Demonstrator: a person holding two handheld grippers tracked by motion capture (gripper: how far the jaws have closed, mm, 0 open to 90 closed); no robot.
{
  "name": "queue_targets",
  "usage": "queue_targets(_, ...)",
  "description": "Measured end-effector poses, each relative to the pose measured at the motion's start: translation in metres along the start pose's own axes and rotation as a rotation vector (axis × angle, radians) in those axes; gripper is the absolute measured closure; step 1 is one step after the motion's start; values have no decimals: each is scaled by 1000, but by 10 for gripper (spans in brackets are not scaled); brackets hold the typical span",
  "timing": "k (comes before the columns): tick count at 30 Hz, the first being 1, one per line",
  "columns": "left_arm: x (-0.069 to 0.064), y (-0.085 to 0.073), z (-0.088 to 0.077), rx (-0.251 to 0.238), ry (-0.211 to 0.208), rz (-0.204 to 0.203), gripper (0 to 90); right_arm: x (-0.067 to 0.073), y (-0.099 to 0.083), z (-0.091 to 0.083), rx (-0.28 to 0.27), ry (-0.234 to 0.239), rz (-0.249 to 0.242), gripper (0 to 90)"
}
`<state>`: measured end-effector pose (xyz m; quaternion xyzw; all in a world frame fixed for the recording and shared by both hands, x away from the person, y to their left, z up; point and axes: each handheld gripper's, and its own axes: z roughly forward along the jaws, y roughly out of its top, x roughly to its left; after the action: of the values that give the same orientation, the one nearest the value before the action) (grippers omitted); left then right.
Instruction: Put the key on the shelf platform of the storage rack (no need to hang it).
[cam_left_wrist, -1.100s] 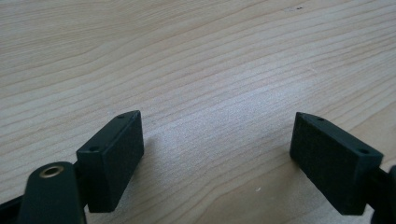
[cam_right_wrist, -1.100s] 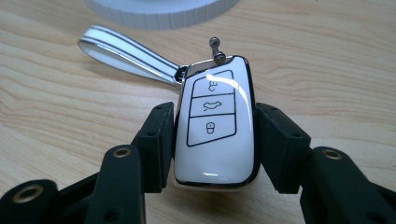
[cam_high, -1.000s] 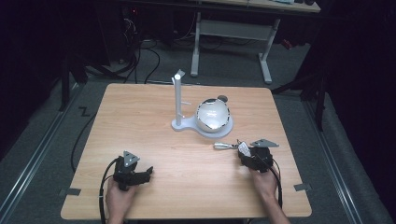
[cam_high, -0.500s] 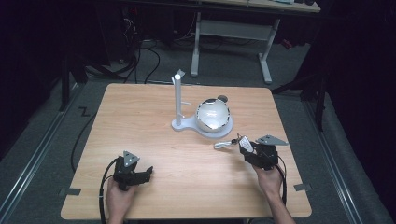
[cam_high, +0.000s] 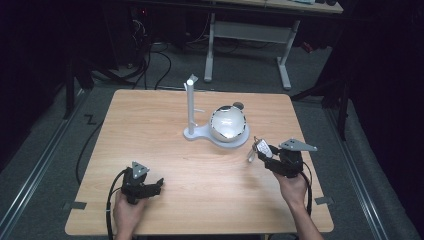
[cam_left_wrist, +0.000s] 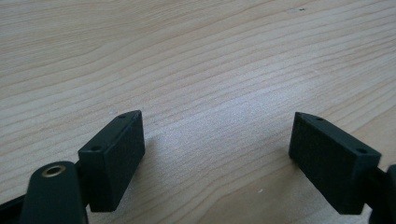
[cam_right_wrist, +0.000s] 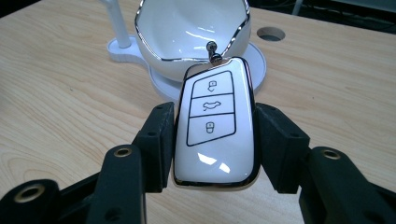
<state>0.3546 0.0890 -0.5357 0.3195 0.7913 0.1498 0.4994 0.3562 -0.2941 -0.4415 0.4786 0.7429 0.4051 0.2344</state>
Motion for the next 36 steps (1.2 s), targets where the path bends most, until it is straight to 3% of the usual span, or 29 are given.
queue_targets(22, -1, 0, 0, -3, 5, -10, 187, -6, 40, -17, -60, 71, -2, 506)
queue_targets(36, 0, 0, 0, -3, 5, -9, 187, 3, 67, -10, -70, 109, -27, 507)
